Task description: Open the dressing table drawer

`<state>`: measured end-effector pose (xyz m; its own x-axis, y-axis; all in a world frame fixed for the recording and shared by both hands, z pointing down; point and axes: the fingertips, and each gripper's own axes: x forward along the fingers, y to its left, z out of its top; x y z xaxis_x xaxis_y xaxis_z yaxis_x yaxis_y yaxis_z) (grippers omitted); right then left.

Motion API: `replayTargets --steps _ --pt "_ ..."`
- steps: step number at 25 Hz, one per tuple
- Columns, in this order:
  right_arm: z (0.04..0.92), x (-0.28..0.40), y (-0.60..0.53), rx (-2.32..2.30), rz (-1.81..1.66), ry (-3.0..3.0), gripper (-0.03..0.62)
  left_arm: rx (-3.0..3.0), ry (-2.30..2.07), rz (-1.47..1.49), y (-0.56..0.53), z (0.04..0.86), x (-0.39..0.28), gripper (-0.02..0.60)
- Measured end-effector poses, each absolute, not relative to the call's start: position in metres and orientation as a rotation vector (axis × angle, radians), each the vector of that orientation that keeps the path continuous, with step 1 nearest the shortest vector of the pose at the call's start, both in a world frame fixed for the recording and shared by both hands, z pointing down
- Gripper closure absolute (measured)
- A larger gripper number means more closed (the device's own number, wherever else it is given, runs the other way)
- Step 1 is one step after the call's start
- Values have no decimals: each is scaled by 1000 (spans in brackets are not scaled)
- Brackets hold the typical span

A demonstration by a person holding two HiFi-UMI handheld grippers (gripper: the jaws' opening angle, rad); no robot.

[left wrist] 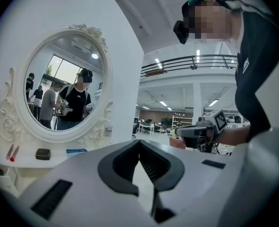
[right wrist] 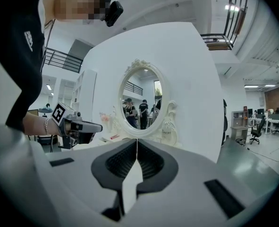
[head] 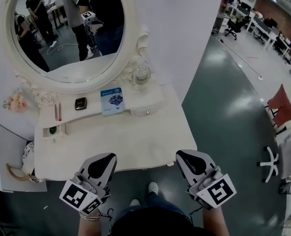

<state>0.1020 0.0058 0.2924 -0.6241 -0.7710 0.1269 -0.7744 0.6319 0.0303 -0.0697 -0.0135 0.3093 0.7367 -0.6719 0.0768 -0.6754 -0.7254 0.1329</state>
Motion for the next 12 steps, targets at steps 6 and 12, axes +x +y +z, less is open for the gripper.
replayTargets --steps 6,12 --pt "297 117 -9 1255 52 -2747 576 2767 -1122 36 -25 315 -51 563" --pt "300 133 -20 1240 61 -2776 576 2739 -1187 48 -29 319 -40 564"
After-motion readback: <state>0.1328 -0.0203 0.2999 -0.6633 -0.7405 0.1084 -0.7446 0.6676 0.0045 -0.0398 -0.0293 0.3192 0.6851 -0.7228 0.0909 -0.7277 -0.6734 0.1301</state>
